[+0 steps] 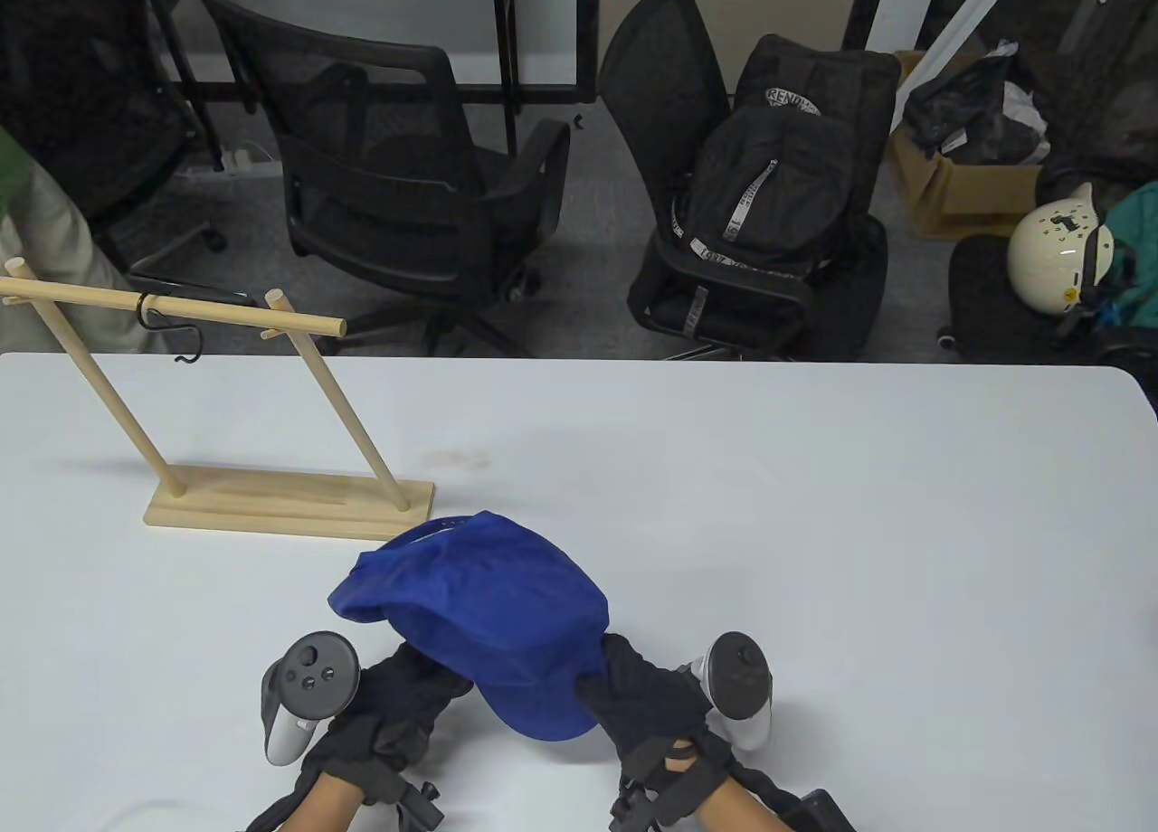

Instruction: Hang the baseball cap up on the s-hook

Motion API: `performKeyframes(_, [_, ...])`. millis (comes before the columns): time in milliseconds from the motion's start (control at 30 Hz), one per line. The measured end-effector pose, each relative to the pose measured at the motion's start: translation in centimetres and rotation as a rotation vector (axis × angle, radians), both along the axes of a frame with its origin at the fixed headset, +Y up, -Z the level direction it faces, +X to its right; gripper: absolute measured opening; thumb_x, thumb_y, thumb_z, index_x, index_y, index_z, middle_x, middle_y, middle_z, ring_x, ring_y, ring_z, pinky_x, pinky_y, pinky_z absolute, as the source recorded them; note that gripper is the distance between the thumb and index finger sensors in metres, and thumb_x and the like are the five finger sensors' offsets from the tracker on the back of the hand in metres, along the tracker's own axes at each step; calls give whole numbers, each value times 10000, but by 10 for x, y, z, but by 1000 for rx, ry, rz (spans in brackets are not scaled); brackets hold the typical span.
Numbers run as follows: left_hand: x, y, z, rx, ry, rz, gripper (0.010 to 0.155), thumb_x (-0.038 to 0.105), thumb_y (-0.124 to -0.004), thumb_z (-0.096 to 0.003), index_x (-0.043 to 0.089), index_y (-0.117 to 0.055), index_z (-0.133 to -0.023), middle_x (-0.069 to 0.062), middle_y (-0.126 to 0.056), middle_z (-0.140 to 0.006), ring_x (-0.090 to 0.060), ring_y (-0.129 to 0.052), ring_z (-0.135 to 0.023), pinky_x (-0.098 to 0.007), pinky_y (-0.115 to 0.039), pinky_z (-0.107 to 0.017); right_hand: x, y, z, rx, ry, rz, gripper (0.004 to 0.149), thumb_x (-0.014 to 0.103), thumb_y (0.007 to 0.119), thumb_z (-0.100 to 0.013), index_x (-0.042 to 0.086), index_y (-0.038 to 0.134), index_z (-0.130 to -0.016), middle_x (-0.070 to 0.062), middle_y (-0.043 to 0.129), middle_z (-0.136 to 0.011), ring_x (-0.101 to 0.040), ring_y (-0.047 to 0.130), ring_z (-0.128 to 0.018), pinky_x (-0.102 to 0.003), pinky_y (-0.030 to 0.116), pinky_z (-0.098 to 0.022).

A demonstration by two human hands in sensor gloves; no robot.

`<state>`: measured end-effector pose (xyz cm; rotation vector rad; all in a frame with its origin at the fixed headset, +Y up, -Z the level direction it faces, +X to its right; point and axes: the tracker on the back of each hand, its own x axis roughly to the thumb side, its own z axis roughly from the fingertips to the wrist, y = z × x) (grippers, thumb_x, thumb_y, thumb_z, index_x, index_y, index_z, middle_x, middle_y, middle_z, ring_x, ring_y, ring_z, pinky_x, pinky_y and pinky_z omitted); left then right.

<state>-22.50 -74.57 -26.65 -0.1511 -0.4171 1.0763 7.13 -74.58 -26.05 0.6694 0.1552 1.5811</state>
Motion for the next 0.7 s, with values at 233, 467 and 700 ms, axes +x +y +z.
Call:
performKeyframes(233, [-19, 0, -4, -9, 29, -39, 454, 223, -708, -577, 153, -680, -1025, -135, -862, -1024, -376, -981, -899, -533, -891, -612, -3, -17, -7, -61, -51, 120, 474, 130, 692, -512, -19, 602, -952, -384, 705, -915, -537, 840, -752, -680, 693, -534])
performKeyframes(467, [-40, 10, -5, 43, -65, -39, 434, 232, -713, -567, 212, -719, -1000, -81, -894, -1003, -327, -1002, -888, -503, -896, -626, -9, -18, -5, -28, -16, 211, 601, 114, 690, -515, -70, 481, -1047, -443, 616, -966, -607, 753, -828, -706, 658, -547])
performKeyframes(700, [-70, 42, 7, 202, 32, 24, 429, 237, -708, -569, 242, -730, -998, -38, -920, -970, -306, -1009, -866, -518, -886, -623, -8, -7, -4, 42, -15, 275, 662, 150, 696, -521, -114, 403, -1054, -466, 522, -1002, -640, 671, -874, -715, 641, -552])
